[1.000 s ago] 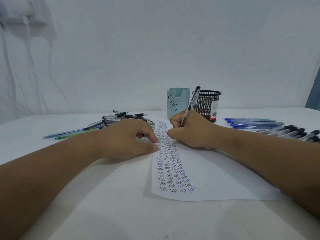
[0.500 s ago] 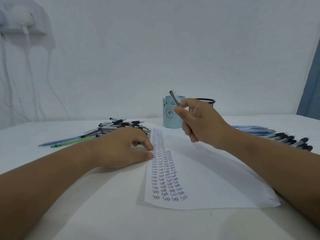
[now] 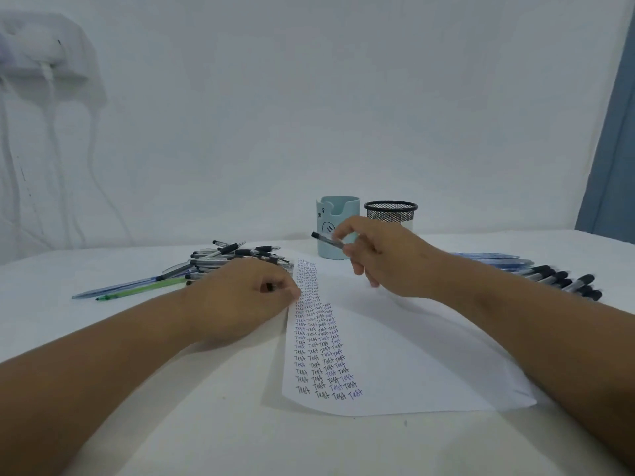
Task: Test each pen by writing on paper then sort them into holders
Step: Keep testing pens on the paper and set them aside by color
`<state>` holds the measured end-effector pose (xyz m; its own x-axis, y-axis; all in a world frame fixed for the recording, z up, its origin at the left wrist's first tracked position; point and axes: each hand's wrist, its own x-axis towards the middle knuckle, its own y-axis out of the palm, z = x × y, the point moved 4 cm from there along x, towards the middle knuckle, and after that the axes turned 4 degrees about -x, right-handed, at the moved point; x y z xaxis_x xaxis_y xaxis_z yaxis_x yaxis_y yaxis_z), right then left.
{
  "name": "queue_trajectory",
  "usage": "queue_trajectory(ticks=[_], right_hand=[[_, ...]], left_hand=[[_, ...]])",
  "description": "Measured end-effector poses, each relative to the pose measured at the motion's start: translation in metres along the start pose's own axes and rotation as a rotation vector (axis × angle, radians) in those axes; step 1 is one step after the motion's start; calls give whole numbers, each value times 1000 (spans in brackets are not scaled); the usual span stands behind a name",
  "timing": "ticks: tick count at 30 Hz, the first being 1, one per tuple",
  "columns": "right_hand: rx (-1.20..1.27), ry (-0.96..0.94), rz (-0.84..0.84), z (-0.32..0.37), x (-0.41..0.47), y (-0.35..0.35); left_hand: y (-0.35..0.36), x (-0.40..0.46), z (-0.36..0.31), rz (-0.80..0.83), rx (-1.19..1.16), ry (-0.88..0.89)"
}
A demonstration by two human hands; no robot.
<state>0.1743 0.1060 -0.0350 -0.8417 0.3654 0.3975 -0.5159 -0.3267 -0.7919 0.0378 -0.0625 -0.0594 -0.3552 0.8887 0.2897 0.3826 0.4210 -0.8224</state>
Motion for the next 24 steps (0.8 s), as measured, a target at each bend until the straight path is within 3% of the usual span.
queue_trajectory(ticks=[6, 14, 19, 24], right_hand=[[-332, 78, 132, -20, -6, -59], [-583, 445, 481, -80, -44, -134], [-643, 530, 515, -96, -53, -139], [-650, 449, 507, -89, -43, -130]], left_hand=[[7, -2, -14, -127, 42, 153], [9, -1, -13, -137, 2, 161], [8, -4, -14, -176, 9, 155], [10, -8, -19, -220, -10, 154]])
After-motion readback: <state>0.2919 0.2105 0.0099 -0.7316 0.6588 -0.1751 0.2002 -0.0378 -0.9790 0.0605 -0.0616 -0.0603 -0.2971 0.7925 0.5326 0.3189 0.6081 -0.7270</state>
